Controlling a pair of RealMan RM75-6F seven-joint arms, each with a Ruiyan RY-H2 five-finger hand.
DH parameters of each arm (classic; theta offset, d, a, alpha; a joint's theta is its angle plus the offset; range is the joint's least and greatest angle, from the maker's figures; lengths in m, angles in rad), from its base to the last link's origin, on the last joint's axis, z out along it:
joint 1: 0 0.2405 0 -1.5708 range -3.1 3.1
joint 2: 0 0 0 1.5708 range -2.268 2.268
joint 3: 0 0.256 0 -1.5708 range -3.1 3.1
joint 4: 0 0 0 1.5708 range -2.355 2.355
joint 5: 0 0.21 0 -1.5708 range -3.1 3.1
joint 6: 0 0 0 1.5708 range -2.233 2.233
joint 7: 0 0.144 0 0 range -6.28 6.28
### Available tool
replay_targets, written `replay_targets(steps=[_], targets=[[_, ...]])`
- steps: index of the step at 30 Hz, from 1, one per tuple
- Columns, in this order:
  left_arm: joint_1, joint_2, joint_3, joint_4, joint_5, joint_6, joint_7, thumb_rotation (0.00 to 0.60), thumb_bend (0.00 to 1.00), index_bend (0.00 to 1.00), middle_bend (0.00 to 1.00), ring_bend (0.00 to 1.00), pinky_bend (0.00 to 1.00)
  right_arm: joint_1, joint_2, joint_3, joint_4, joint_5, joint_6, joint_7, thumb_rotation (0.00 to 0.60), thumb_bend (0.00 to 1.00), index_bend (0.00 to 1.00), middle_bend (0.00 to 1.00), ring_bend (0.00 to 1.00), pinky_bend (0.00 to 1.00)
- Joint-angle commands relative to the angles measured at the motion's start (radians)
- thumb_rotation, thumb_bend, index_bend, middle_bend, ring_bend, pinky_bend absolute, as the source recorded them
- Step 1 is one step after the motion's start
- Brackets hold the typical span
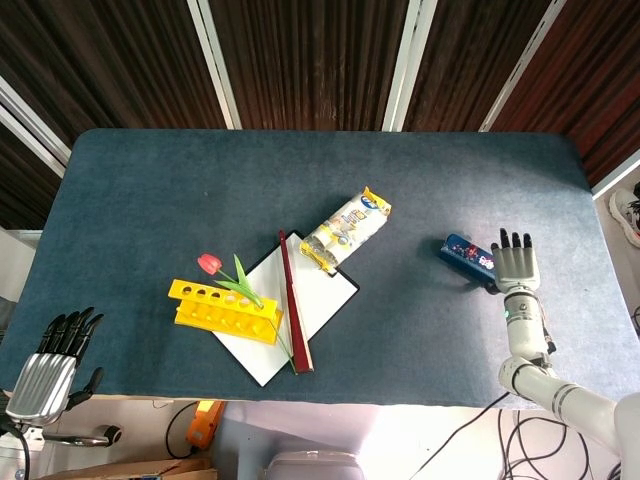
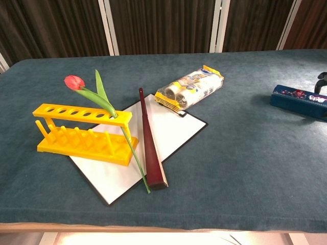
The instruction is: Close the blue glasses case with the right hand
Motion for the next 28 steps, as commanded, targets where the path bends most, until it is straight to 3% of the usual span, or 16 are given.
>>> replay_targets(steps=[1,5,8,11,13,16,18,22,28], targets=[[0.0,0.0,0.0,0.0,0.0,-0.001,0.001,0.6,0.38,0.0,0.0,0.0,0.04,-0.001,0.007,-0.002,-0.008,-0.006,0.002,0.004,0.6,0.25,0.02,0.0,0.0,0.07],[0.001,0.002,-0.001,-0.001,0.0,0.004,-0.004,0.6,0.38,0.0,0.0,0.0,0.04,-0.021,0.055,-0.011,-0.091,-0.053,0.046,0.03,0.6,0.22,0.0,0.0,0.0,0.07],[0.005,0.004,-0.001,-0.001,0.001,0.012,-0.009,0.6,0.38,0.0,0.0,0.0,0.04,-0.073,0.117,-0.022,-0.203,-0.139,0.139,0.094,0.6,0.22,0.0,0.0,0.0,0.06],[0.009,0.007,-0.002,0.001,0.004,0.023,-0.017,0.6,0.38,0.0,0.0,0.0,0.04,-0.184,0.196,-0.066,-0.355,-0.294,0.322,0.203,0.6,0.22,0.0,0.0,0.0,0.05],[0.011,0.008,-0.002,0.002,0.008,0.031,-0.022,0.6,0.38,0.0,0.0,0.0,0.04,-0.286,0.236,-0.128,-0.424,-0.426,0.472,0.281,0.6,0.22,0.0,0.0,0.0,0.04],[0.014,0.006,-0.002,0.007,0.012,0.037,-0.027,0.6,0.38,0.0,0.0,0.0,0.04,-0.422,0.261,-0.209,-0.448,-0.569,0.652,0.383,0.6,0.22,0.0,0.0,0.0,0.02],[0.014,0.006,-0.003,0.009,0.012,0.038,-0.027,0.6,0.38,0.0,0.0,0.0,0.04,-0.478,0.262,-0.229,-0.429,-0.625,0.715,0.465,0.6,0.22,0.0,0.0,0.0,0.0],[0.013,0.006,-0.005,0.007,0.014,0.04,-0.03,0.6,0.39,0.0,0.0,0.0,0.04,-0.52,0.306,-0.218,-0.424,-0.697,0.764,0.582,0.6,0.22,0.0,0.0,0.0,0.0],[0.011,0.005,-0.007,0.004,0.007,0.033,-0.022,0.6,0.39,0.0,0.0,0.0,0.04,-0.539,0.293,-0.192,-0.403,-0.711,0.751,0.559,0.6,0.22,0.0,0.0,0.0,0.0]])
